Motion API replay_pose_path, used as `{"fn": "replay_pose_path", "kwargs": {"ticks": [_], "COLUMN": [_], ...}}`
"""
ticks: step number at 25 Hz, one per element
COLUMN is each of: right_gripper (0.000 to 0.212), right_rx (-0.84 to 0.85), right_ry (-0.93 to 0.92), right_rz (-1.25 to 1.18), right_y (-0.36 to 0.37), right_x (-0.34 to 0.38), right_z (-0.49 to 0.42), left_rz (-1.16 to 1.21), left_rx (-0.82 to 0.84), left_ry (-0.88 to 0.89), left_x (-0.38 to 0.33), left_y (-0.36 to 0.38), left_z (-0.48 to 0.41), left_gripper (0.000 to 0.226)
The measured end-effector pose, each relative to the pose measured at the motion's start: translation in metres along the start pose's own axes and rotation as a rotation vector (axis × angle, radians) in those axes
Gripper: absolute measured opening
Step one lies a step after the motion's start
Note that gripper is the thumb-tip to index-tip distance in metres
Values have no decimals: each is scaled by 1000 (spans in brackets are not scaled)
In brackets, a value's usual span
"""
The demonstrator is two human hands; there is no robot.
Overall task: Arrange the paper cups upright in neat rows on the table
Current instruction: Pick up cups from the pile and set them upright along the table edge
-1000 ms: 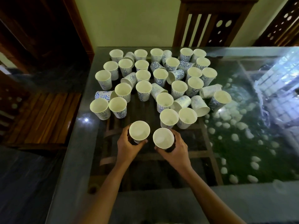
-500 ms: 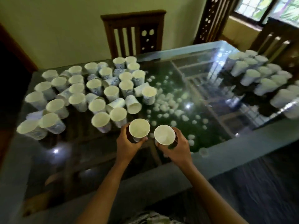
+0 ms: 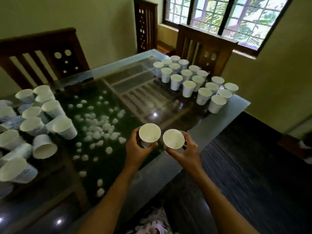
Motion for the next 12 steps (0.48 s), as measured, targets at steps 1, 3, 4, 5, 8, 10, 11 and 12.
{"fn": "replay_pose_path", "kwargs": {"ticks": [1, 3, 4, 5, 8, 10, 11, 12], "right_gripper": [75, 74, 73, 73, 72, 72, 74, 74], "right_rx": [-18, -49, -56, -60, -47, -26, -19, -12], "right_ry": [9, 25, 29, 31, 45, 44, 38, 37], "right_rz": [11, 27, 28, 29, 42, 51, 52, 50], "right_y": [-7, -20, -23, -26, -27, -22, -18, -13], "right_x": [-11, -30, -40, -48, -62, -64, -63, -63], "right_z": [-11, -38, -54, -70, -120, -162, -183, -205], "left_rz": [6, 13, 14, 20, 43, 69, 82, 83], "left_rx": [17, 41, 44, 41, 26, 21, 21, 15], "left_ry": [-6, -20, -30, -33, -35, -59, -71, -81], "left_x": [3, 11, 15, 19, 27, 32, 34, 37], "left_y": [15, 43, 56, 68, 96, 110, 114, 117], "left_z": [-11, -36, -51, -66, -114, -152, -171, -192], "left_gripper": [72, 73, 73, 74, 73, 70, 69, 70]}}
Point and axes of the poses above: each hand's wrist, its own z-axis away from the middle knuckle, its own y-axis out of the palm, x = y × z, the point moved 10 cm from there along -z, towards the middle knuckle, and after that the axes turned 9 degrees about z, right-handed, at the moved point
